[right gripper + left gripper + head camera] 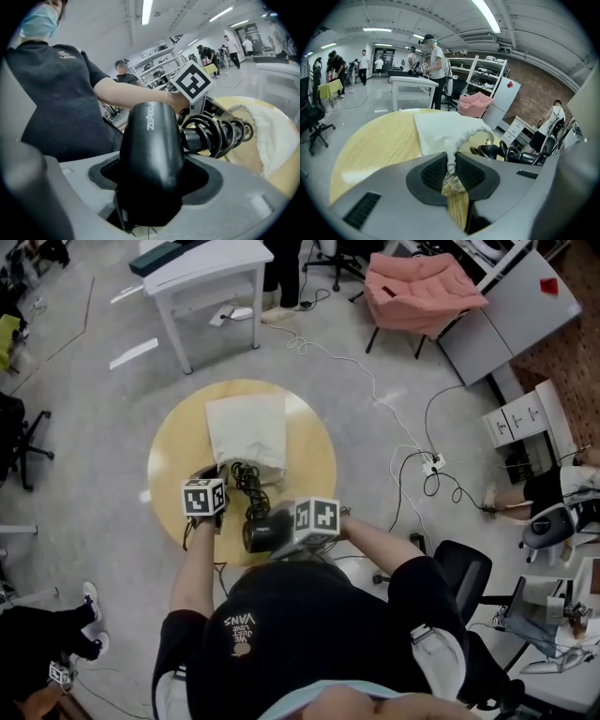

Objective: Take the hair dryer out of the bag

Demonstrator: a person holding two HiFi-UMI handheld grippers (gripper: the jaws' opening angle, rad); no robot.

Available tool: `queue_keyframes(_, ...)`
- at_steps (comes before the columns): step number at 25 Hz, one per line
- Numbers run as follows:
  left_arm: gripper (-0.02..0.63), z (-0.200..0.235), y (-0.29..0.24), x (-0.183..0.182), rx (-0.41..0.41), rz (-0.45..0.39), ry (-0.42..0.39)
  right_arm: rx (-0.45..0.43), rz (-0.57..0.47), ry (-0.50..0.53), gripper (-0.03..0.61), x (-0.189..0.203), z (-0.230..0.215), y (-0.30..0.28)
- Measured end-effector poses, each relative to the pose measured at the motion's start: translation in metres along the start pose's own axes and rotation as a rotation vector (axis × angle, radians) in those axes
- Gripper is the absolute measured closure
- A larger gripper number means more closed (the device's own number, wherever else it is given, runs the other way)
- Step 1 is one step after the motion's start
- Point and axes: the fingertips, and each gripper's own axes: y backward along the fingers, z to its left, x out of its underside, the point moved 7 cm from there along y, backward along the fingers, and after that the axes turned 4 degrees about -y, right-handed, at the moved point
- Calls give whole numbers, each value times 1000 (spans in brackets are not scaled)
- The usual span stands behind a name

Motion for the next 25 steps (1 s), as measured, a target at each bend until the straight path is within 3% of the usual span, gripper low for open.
queue_keyframes(11,509,-9,8,6,14,-25,-23,14,-108,-10,227,3,31,21)
queue_keyframes(25,508,-10,36,10,5,-82,-27,92,-265,32,227,-29,43,47)
